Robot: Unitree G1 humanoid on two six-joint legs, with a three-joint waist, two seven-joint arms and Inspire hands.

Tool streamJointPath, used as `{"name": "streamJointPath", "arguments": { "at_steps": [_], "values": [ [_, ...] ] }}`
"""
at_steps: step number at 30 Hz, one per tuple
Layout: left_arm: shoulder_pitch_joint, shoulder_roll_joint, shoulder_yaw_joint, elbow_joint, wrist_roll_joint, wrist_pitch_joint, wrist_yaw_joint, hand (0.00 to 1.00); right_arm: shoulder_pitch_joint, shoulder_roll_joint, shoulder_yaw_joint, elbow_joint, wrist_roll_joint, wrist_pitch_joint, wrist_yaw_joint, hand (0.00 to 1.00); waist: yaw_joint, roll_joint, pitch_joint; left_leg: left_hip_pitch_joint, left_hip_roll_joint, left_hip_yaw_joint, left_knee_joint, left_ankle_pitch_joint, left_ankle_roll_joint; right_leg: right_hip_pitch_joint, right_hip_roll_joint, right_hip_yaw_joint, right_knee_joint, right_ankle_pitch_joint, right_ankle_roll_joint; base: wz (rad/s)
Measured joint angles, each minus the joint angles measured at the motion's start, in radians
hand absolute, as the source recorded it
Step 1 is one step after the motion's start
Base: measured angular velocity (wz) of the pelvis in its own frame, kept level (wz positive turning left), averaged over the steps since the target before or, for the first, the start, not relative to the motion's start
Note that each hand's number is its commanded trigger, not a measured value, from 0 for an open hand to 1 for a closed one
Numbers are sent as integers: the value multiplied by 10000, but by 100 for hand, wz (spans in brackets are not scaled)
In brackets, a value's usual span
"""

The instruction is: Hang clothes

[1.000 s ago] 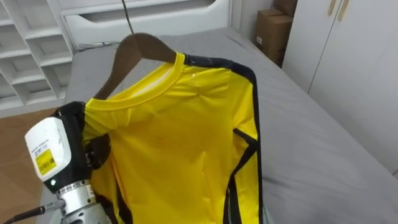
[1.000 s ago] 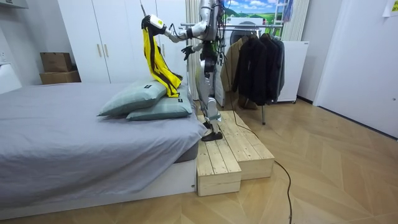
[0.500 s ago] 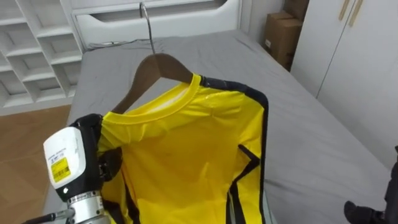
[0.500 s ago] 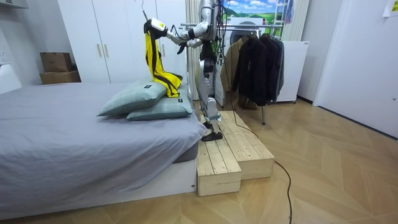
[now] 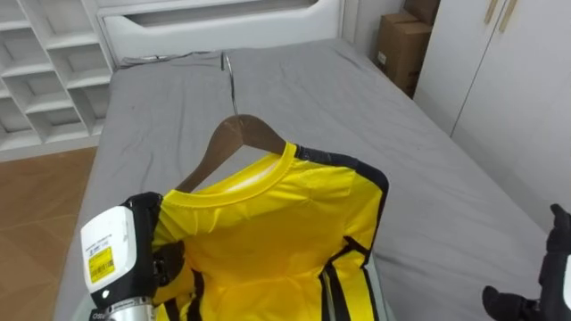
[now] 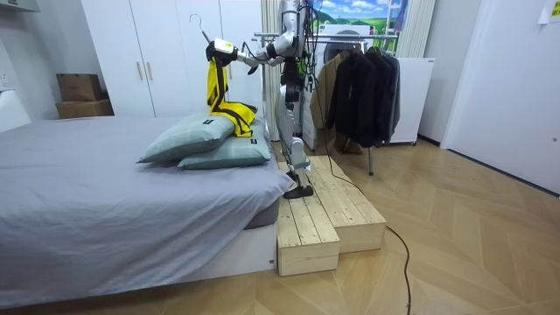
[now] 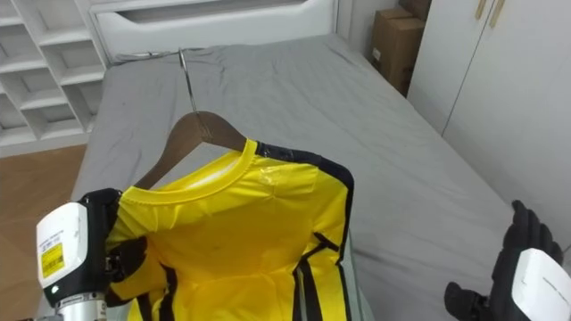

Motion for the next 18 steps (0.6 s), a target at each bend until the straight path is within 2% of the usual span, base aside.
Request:
{"name": "streamJointPath", "arguments": {
  "at_steps": [6, 18],
  "values": [
    [13, -5, -247, -1, 84, 56, -519, 100, -6, -5, 419, -57, 8, 12, 623, 0, 96, -149, -6, -15, -9, 59, -2, -1, 1, -2, -6, 6, -27, 12, 6, -1],
    [12, -7, -270, -354, 1026, 61, -652, 100, -361, -9, 1083, -290, -366, 21, 2214, 0, 320, -159, -4, -59, -5, 91, -2, 0, 0, -41, -8, 12, -54, 15, 2, 0]
  ]
}}
